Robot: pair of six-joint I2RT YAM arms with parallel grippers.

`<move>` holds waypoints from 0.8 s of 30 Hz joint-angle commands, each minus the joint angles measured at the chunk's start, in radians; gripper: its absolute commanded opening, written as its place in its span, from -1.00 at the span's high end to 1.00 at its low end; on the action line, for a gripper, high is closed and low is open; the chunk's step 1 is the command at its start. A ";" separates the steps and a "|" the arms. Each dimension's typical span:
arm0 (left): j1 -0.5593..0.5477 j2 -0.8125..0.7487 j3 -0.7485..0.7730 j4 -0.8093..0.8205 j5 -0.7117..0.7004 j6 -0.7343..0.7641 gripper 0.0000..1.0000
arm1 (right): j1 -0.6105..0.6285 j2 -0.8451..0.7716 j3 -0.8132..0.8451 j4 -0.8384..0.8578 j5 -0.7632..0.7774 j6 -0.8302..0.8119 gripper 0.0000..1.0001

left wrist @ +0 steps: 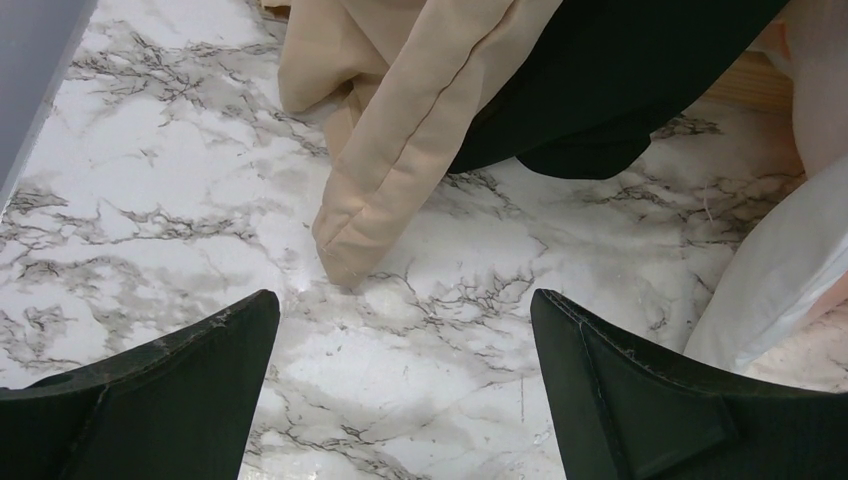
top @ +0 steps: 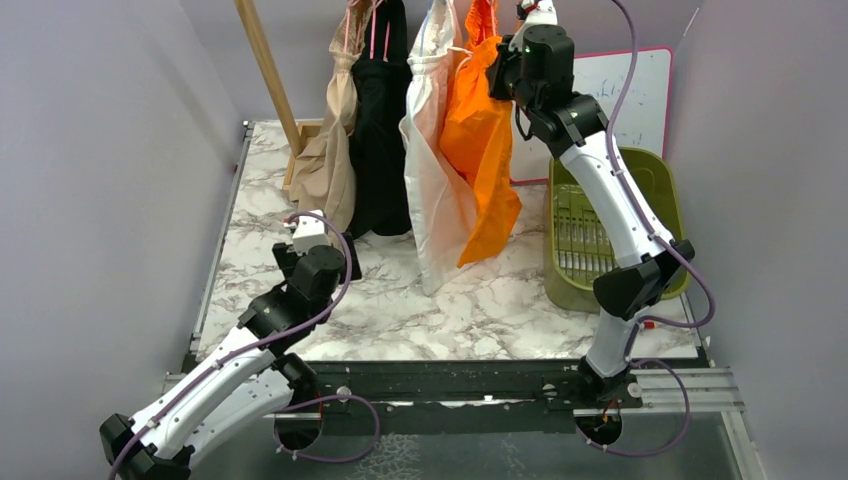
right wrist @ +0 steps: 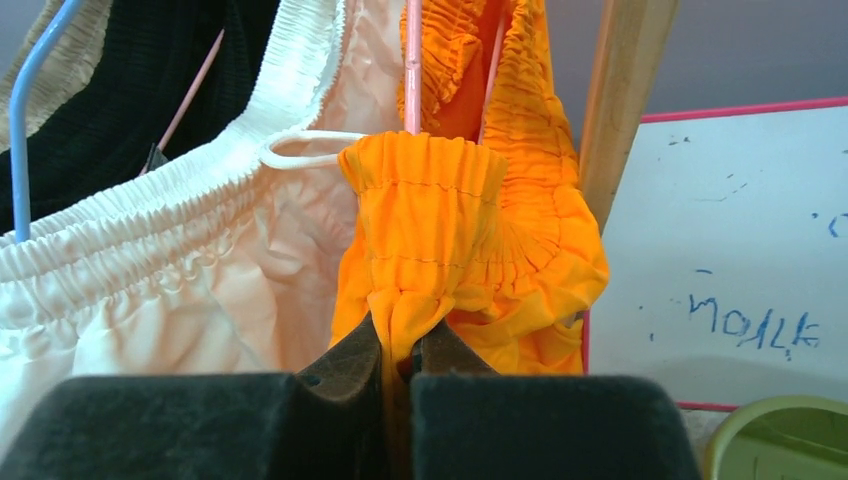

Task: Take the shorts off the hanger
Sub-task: Pick up the hanger from the clothes rod.

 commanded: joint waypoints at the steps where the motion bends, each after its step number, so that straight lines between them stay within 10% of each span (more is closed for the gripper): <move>1: 0.007 -0.006 0.035 -0.015 0.026 0.005 -0.98 | 0.007 -0.028 -0.067 0.180 0.036 -0.073 0.98; 6: 0.008 -0.031 0.029 -0.013 0.019 0.004 -0.98 | 0.013 -0.143 -0.303 0.474 0.071 -0.141 0.98; 24: 0.008 -0.032 0.027 -0.014 0.015 0.003 -0.98 | 0.012 -0.235 -0.431 0.747 -0.011 -0.035 0.98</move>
